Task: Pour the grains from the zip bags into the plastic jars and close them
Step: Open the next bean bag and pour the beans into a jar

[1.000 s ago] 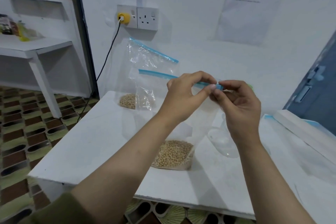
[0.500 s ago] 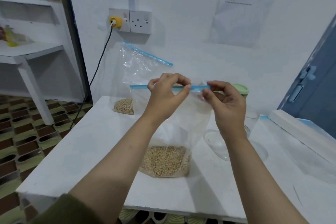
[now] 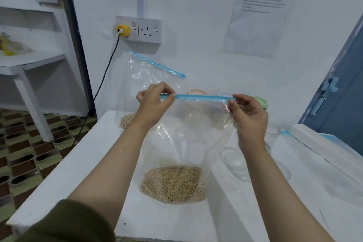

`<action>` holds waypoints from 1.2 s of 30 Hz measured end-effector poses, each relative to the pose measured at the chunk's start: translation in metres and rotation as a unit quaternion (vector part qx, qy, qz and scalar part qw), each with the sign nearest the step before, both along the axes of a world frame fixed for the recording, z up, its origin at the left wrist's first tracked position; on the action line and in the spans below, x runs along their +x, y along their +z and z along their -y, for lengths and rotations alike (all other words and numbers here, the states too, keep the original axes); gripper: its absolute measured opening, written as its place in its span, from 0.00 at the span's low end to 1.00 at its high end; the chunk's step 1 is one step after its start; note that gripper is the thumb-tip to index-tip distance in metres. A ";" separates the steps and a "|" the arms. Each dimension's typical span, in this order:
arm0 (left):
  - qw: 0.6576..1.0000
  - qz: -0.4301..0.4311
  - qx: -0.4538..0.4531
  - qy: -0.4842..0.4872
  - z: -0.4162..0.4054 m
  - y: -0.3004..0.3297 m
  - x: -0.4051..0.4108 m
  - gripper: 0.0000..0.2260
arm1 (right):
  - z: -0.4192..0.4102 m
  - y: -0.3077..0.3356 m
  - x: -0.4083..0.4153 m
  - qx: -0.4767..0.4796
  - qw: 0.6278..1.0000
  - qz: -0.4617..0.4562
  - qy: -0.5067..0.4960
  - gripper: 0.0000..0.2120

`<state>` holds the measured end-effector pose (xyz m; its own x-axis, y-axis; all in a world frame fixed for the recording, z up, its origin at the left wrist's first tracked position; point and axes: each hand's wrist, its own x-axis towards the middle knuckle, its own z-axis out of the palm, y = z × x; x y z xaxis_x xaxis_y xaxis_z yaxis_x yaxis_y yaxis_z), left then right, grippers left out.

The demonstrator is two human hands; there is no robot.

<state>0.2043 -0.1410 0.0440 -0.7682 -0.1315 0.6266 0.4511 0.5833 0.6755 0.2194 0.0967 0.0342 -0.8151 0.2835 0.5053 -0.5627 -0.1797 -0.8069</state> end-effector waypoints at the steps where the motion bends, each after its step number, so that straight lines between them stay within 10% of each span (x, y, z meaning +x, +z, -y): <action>1: 1.000 0.001 0.000 0.011 0.004 -0.002 -0.001 0.05 | -0.003 -0.002 -0.002 -0.009 1.000 0.005 0.000 0.07; 19: 0.984 0.034 0.176 -0.001 0.026 -0.017 -0.012 0.08 | -0.019 -0.049 -0.042 -0.029 0.983 0.109 -0.148 0.07; 29: 0.973 -0.011 0.202 -0.107 -0.008 0.008 0.006 0.07 | -0.021 -0.045 -0.035 0.413 0.868 -0.018 -0.275 0.15; 36: 0.966 -0.013 0.223 -0.132 -0.029 0.021 0.016 0.04 | 0.002 -0.035 -0.015 0.427 0.893 -0.094 -0.103 0.13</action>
